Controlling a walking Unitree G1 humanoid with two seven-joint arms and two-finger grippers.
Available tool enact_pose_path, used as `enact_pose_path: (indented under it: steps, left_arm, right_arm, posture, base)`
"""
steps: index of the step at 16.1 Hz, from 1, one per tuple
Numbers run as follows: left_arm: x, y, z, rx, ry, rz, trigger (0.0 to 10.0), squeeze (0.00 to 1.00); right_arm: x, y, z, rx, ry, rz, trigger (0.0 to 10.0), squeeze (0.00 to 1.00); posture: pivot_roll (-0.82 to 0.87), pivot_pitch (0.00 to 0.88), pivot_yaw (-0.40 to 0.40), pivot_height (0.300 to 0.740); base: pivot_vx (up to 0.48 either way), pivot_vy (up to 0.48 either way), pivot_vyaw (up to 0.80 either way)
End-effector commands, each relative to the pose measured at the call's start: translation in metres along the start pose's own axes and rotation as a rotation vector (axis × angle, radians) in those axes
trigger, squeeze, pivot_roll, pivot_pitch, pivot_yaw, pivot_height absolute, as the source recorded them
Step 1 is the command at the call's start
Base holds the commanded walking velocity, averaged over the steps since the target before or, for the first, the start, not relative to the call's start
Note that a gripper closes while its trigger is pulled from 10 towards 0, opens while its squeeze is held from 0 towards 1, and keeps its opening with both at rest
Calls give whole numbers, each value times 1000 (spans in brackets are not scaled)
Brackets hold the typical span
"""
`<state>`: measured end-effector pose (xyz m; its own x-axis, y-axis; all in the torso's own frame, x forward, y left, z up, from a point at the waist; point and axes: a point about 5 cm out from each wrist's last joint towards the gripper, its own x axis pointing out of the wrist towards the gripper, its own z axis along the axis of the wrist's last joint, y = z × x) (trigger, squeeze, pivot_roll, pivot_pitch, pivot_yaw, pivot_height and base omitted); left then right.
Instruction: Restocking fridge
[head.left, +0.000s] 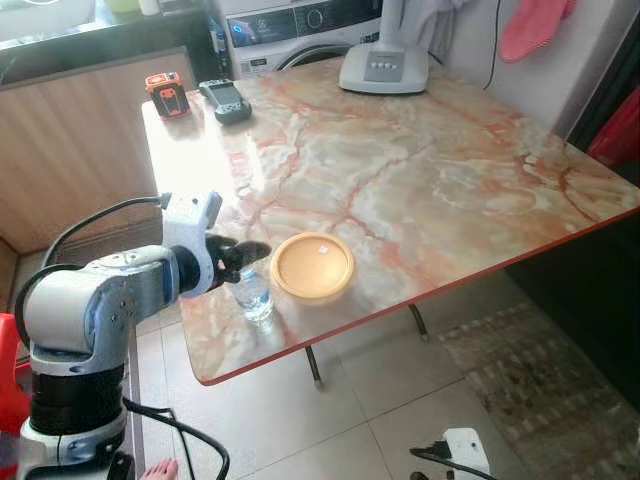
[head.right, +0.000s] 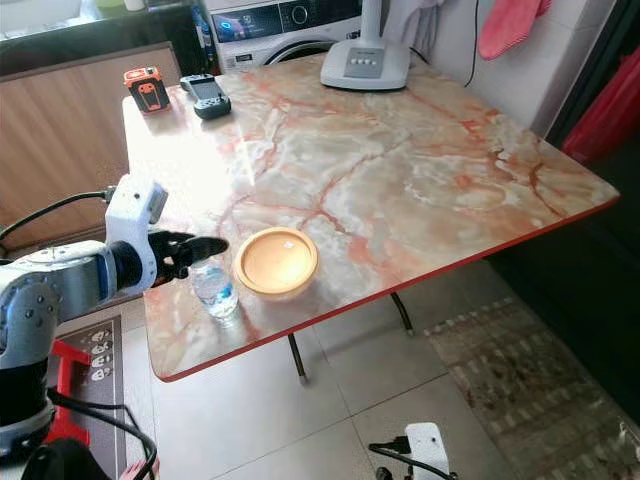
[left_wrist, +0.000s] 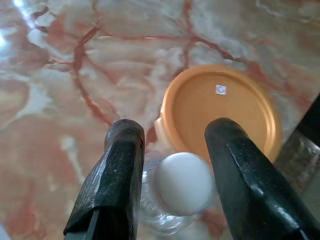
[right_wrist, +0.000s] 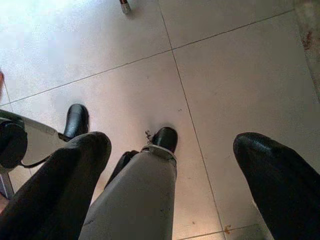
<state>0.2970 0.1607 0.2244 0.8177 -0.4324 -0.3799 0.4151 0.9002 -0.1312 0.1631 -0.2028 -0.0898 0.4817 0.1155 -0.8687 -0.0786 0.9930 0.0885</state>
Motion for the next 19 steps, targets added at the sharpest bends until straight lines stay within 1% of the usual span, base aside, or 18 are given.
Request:
enact_pose_path:
  steps: [1, 4, 7, 15, 16, 17, 18, 19]
  left_arm:
    - [-3, 0, 2, 2, 1, -3, 10000, 0]
    - [-5, 2, -3, -16, 38, 9, 10000, 0]
    - [-11, 3, -2, 7, 64, 9, 10000, 0]
    - [-11, 9, -8, 66, 121, 62, 10000, 0]
    - [-11, 10, -9, 71, 125, 66, 9412, 0]
    - [-11, 10, -9, 70, 126, 68, 2627, 0]
    - [-10, 10, -11, 70, 127, 72, 0, 0]
    - [-10, 11, -11, 68, 129, 74, 0, 0]
  right_arm:
    - [0, 1, -4, 4, 16, 4, 10000, 0]
    - [0, 1, -4, 2, 18, 6, 10000, 0]
    - [0, 1, -4, 3, 21, 9, 10000, 0]
    - [0, 2, -5, 9, 23, 16, 10000, 0]
    - [0, 2, -5, 7, 24, 17, 10000, 0]
    - [0, 2, -5, 7, 25, 17, 10000, 0]
    - [0, 2, -5, 8, 25, 16, 10000, 0]
    - [0, 2, -5, 7, 25, 16, 10000, 0]
  posture:
    - [200, 56, 27, 740]
    - [203, 58, 27, 740]
    - [208, 58, 31, 740]
    - [208, 55, 35, 740]
    - [208, 55, 35, 740]
    - [207, 57, 37, 740]
    - [207, 57, 34, 740]
    - [206, 59, 35, 740]
  base:
    - [0, 0, 0]
    - [0, 0, 0]
    - [0, 0, 0]
    - [0, 0, 0]
    - [0, 0, 0]
    - [0, 0, 0]
    - [0, 0, 0]
    - [0, 0, 0]
